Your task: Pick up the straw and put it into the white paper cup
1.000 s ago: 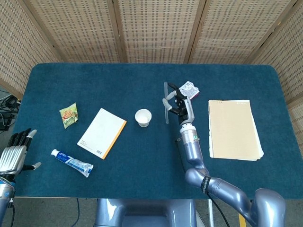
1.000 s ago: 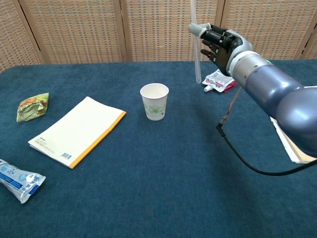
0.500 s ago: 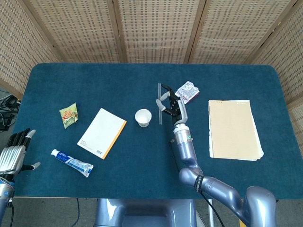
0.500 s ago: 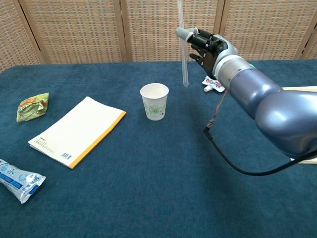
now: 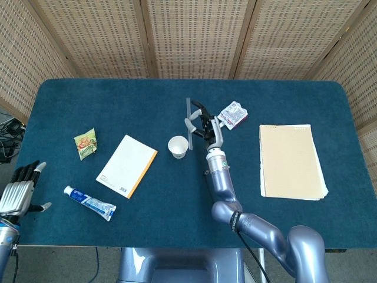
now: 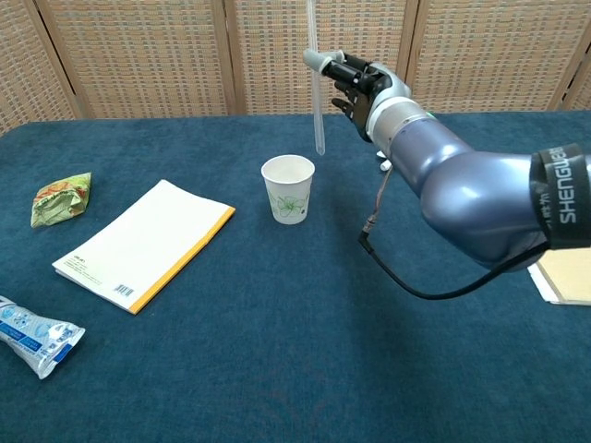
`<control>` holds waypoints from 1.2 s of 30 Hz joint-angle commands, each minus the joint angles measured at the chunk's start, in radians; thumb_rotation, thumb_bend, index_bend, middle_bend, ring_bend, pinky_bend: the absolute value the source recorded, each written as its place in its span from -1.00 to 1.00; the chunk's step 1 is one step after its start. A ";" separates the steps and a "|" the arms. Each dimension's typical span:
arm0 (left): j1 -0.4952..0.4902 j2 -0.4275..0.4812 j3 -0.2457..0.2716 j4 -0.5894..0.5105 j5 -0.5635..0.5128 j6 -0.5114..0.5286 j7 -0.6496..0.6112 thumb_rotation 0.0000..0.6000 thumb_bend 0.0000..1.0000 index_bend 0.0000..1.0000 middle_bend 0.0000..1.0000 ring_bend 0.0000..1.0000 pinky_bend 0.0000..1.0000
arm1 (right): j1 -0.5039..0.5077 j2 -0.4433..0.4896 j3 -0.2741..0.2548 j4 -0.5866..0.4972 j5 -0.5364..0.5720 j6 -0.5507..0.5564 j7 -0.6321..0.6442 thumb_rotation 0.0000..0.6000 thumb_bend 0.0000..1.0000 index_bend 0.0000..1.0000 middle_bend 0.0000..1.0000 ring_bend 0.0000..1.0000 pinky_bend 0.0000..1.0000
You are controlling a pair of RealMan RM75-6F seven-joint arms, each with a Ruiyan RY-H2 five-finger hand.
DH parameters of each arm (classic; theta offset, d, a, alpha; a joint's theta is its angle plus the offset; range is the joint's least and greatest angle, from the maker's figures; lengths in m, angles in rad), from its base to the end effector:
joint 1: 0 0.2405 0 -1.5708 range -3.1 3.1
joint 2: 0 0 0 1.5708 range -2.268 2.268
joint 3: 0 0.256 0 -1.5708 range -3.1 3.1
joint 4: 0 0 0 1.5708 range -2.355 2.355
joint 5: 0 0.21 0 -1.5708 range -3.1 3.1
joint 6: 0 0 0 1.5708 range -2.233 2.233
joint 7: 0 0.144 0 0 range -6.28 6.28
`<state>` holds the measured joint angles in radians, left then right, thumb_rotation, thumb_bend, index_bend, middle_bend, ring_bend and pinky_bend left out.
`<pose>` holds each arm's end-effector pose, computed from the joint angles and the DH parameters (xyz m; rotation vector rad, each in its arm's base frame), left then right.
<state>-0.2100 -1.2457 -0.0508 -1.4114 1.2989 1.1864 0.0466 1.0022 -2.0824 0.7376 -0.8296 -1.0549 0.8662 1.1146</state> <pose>-0.3569 0.2206 0.1118 -1.4488 -1.0482 -0.6397 -0.0499 -0.4430 -0.0694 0.4106 -2.2521 2.0562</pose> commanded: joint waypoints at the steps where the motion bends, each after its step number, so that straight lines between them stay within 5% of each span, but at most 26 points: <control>1: -0.001 -0.001 0.000 0.002 -0.002 -0.002 0.000 1.00 -1.00 -1.00 -1.00 -1.00 -1.00 | 0.031 -0.018 0.010 0.039 0.001 -0.016 0.023 1.00 -0.04 0.32 -0.51 -1.00 -1.00; 36: -0.015 -0.007 0.002 0.023 -0.016 -0.037 -0.022 1.00 -1.00 -1.00 -1.00 -1.00 -1.00 | 0.229 -0.122 0.007 0.342 0.001 -0.115 0.194 1.00 -0.04 0.31 -0.52 -1.00 -1.00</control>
<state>-0.2250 -1.2526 -0.0486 -1.3881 1.2832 1.1499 0.0248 1.2271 -2.2021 0.7460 -0.4932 -1.0527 0.7548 1.3035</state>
